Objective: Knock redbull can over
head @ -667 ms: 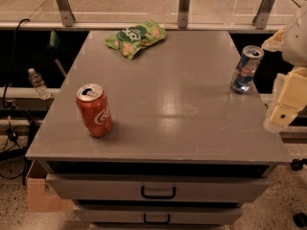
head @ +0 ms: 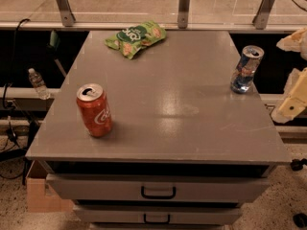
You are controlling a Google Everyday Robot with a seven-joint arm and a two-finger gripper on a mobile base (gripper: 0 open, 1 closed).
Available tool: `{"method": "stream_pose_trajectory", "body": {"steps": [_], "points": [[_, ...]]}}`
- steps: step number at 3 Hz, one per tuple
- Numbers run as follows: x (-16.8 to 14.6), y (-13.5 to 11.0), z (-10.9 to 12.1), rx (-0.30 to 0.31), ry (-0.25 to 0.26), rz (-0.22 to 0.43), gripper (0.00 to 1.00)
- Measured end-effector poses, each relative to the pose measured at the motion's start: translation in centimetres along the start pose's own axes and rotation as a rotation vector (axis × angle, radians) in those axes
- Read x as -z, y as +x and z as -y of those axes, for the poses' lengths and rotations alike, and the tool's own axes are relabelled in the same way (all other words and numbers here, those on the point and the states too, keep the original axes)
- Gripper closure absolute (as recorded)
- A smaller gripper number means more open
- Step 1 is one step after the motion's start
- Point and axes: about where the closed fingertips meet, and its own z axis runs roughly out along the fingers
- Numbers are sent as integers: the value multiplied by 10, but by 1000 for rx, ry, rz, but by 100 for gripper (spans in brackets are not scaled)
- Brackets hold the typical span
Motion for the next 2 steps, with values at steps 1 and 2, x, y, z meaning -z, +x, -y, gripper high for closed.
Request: {"method": "stream_pose_trajectory", "body": {"steps": [1, 2], "points": [[-29, 32, 50, -66, 1, 128, 0], [-61, 45, 92, -110, -35, 265, 0]]}}
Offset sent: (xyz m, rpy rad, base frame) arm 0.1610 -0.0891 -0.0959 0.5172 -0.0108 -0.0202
